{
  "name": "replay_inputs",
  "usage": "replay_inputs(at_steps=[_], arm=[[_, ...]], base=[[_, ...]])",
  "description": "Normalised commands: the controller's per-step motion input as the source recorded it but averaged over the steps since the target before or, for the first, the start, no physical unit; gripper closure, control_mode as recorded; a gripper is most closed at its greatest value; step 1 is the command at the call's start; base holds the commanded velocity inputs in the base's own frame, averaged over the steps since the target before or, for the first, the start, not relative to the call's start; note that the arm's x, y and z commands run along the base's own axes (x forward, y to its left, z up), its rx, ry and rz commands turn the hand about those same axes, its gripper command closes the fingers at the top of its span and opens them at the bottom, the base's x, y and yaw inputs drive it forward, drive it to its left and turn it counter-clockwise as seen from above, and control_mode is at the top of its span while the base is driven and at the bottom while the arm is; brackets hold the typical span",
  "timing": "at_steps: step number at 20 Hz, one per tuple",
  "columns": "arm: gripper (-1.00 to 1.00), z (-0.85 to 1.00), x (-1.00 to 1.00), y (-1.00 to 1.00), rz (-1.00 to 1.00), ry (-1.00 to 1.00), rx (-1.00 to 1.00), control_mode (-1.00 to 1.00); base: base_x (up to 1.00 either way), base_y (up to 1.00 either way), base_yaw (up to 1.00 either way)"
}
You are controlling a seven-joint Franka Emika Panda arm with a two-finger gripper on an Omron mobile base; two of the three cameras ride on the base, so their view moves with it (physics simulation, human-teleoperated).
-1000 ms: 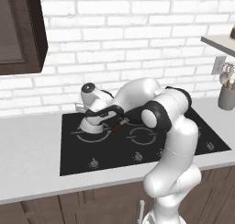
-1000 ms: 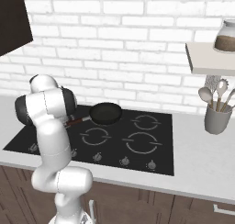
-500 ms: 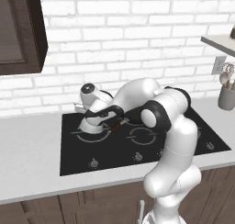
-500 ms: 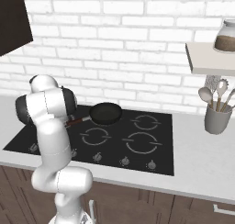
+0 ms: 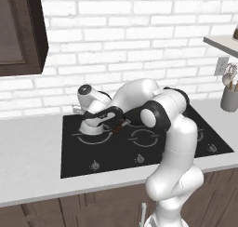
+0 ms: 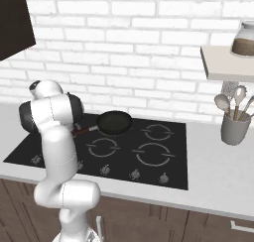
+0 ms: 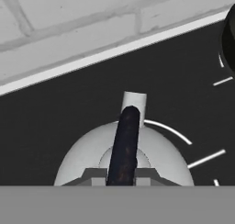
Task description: Pick the kettle from the counter and place it on a stove burner. Then turn the burner on.
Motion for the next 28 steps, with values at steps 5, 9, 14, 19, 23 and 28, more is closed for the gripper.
replay_inputs(at_steps=[5,9,14,19,23,28], arm=[[1.00,-0.45,-0.43,-0.31,0.00,0.01,0.00,-1.00],[1.00,-0.46,-0.38,-0.30,0.00,0.00,0.00,-1.00],[1.00,-0.47,-0.03,-0.01,0.00,0.00,0.00,-1.00],[-1.00,-0.35,0.00,0.01,0.00,0.01,0.00,-1.00],[-1.00,-0.12,-0.06,0.00,0.00,0.03,0.00,-1.00],[-1.00,0.00,-0.19,-0.03,0.00,0.02,0.00,-1.00]], base=[[0.00,0.00,0.00],[0.00,0.00,0.00],[0.00,0.00,0.00],[0.00,0.00,0.00],[0.00,0.00,0.00],[0.00,0.00,0.00]])
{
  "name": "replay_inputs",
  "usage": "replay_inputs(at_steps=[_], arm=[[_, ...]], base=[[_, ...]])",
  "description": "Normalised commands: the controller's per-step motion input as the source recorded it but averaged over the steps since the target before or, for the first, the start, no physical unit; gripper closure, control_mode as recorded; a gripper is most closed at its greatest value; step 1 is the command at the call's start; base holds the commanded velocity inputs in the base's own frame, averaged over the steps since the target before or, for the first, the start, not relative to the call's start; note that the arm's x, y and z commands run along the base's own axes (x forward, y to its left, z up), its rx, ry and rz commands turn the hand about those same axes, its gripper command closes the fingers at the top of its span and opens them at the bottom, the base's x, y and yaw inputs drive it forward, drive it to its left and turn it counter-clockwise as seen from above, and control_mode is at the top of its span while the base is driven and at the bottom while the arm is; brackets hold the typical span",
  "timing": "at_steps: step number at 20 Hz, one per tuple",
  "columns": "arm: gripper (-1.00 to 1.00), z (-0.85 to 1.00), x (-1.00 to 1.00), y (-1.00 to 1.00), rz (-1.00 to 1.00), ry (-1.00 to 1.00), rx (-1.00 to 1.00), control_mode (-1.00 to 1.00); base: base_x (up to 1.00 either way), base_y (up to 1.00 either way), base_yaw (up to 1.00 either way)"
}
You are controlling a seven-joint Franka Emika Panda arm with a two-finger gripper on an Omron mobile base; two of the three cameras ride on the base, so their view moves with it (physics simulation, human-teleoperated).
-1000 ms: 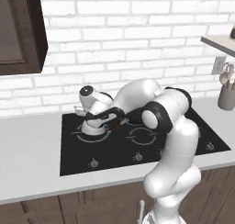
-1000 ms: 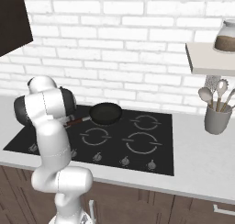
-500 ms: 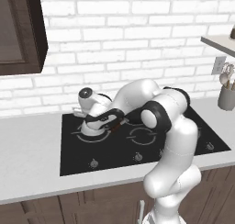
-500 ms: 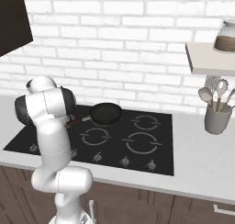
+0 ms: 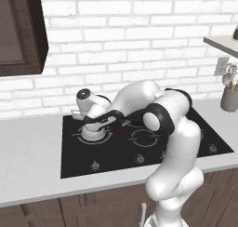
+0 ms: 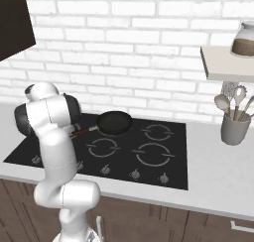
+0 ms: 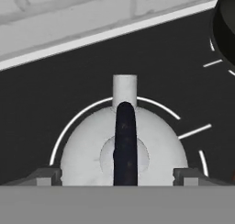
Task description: Pick the kettle from the counter and place it on a stove burner. Then turn the burner on.
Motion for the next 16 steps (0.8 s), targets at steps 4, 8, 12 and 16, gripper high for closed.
replay_inputs(at_steps=[4,8,12,16], arm=[[-1.00,0.00,-0.22,0.00,0.00,0.00,0.00,-1.00],[-1.00,0.00,-0.35,0.00,0.00,0.00,0.00,-1.00],[-1.00,0.00,-0.49,0.03,0.02,0.00,0.00,-1.00],[-1.00,0.00,-0.62,0.05,0.07,0.05,0.00,-1.00]], base=[[0.00,0.00,0.00],[0.00,0.00,0.00],[0.00,0.00,0.00],[0.00,0.00,0.00]])
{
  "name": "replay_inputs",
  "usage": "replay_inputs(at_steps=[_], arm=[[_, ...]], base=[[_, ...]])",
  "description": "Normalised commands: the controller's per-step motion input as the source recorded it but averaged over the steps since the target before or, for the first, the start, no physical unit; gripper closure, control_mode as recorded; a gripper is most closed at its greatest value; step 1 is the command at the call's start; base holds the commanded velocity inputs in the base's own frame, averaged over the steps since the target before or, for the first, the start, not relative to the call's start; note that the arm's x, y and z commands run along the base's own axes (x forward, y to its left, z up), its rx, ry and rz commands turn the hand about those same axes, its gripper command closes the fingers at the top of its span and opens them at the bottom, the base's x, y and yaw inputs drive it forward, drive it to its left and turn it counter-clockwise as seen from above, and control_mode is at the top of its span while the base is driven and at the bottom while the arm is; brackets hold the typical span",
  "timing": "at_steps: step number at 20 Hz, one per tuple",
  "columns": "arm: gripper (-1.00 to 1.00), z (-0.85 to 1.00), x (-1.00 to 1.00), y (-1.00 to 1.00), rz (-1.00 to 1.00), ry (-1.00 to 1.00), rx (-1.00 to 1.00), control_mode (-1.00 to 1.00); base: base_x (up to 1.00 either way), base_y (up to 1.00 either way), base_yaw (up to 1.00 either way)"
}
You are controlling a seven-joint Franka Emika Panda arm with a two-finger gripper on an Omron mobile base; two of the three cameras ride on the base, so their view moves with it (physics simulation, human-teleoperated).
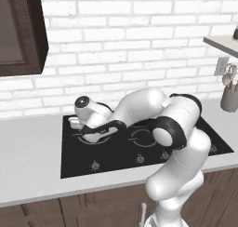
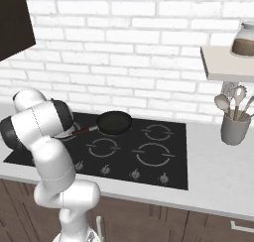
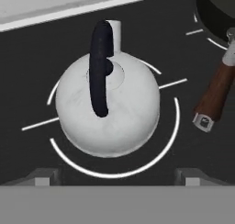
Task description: Pick the kettle from the counter and place it on a stove burner. Then turn the burner on.
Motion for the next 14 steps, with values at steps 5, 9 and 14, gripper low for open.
replay_inputs(at_steps=[5,9,14], arm=[[-1.00,0.00,-0.55,0.06,0.11,0.16,0.00,-1.00],[-1.00,0.11,-0.31,0.00,0.16,0.22,0.03,-1.00],[-1.00,0.03,-0.41,0.00,0.21,0.28,0.05,-1.00]], base=[[0.00,0.00,0.00],[0.00,0.00,0.00],[0.00,0.00,0.00]])
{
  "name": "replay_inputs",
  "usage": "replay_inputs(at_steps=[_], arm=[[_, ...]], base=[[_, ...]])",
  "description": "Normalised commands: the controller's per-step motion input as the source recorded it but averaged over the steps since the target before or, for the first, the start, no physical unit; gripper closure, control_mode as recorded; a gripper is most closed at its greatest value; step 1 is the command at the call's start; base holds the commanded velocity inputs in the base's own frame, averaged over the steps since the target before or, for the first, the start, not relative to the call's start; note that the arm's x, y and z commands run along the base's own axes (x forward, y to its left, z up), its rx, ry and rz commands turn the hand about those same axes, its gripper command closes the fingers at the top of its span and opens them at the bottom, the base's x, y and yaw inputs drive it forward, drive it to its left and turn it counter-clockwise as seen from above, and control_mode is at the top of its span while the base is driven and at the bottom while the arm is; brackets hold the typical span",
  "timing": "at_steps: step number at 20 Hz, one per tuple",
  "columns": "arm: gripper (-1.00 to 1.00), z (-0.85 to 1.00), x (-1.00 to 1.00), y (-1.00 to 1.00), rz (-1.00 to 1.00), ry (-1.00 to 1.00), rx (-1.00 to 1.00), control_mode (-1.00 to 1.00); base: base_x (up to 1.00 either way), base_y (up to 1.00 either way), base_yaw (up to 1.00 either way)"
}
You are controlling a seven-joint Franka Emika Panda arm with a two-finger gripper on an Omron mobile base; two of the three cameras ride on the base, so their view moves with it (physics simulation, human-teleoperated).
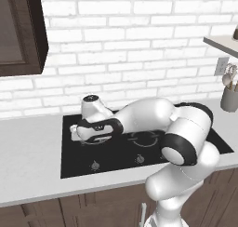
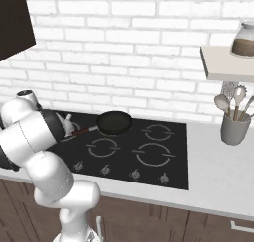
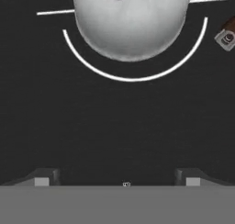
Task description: Pick the kettle from the counter and place it on a stove burner. Then turn the burner on.
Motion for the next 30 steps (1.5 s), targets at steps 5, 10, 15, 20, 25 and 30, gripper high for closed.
replay_inputs(at_steps=[5,10,15,20,25,30], arm=[[-1.00,-0.24,-0.49,0.14,0.13,0.19,0.00,-1.00],[-1.00,-0.26,-0.44,0.13,0.05,0.18,0.00,-1.00],[-1.00,-0.11,-0.31,0.00,0.00,0.15,0.00,-1.00],[-1.00,-0.13,-0.19,-0.02,0.00,0.06,0.00,-1.00],[-1.00,-0.10,0.00,-0.01,0.03,0.00,-0.01,-1.00],[-1.00,-0.03,0.01,-0.09,0.07,0.00,0.00,-1.00]], base=[[0.00,0.00,0.00],[0.00,0.00,0.00],[0.00,0.00,0.00],[0.00,0.00,0.00],[0.00,0.00,0.00],[0.00,0.00,0.00]])
